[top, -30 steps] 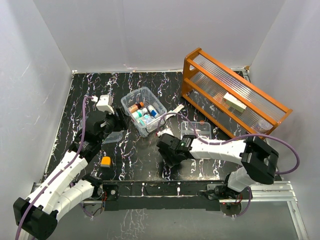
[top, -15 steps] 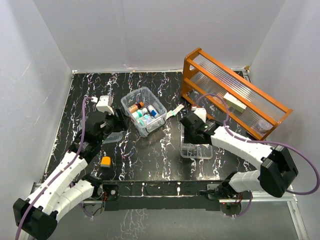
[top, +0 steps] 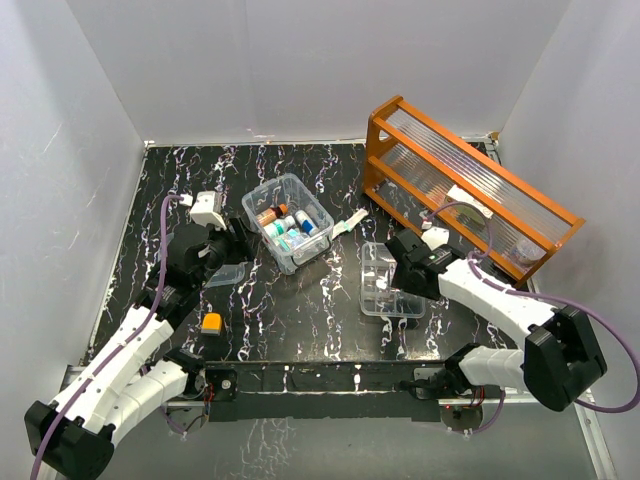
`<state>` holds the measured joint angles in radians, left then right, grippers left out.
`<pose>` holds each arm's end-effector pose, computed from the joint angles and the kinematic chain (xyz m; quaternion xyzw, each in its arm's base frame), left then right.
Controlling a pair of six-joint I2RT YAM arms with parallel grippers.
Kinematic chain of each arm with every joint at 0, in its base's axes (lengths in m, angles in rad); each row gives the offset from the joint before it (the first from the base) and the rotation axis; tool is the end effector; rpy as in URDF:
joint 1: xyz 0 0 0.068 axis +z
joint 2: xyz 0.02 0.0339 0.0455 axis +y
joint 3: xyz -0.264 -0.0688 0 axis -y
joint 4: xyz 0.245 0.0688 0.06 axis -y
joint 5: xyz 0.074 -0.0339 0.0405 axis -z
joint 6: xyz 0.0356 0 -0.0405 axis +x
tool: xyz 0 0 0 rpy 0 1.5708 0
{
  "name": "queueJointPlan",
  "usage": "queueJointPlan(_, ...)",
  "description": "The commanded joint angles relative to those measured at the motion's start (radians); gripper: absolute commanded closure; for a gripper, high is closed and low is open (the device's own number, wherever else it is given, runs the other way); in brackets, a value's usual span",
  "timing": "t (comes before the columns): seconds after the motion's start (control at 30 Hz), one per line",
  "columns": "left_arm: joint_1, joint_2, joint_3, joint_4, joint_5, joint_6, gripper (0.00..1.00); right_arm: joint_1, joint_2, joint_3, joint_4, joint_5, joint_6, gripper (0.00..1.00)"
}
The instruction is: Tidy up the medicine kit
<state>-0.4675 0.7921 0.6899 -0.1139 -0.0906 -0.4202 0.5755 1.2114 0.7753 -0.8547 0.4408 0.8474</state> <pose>0.1723 -0.0833 0.3126 -0.0100 0.7789 -0.2370 0.5806 0.1793 0.0982 0.2095 0.1612 0.9532 -0.0751 0.2445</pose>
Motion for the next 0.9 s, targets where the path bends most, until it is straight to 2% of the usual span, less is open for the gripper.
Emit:
queueJointPlan(0.0,0.001,-0.024,-0.007,0.003,0.004,-0.003,0.42,-0.026,0.005,-0.020,0.060,-0.007,0.024,0.43)
queueJointPlan(0.3,0.002,-0.024,-0.009,0.005,0.005,-0.003,0.42,-0.039,0.025,-0.034,0.107,-0.073,0.009,0.41)
queueJointPlan(0.67,0.001,-0.025,-0.007,0.002,0.002,-0.003,0.42,-0.049,0.021,-0.034,0.082,-0.071,0.066,0.40)
queueJointPlan(0.87,0.001,-0.025,-0.009,0.005,0.003,-0.003,0.42,-0.049,-0.023,-0.033,0.052,-0.081,0.048,0.53)
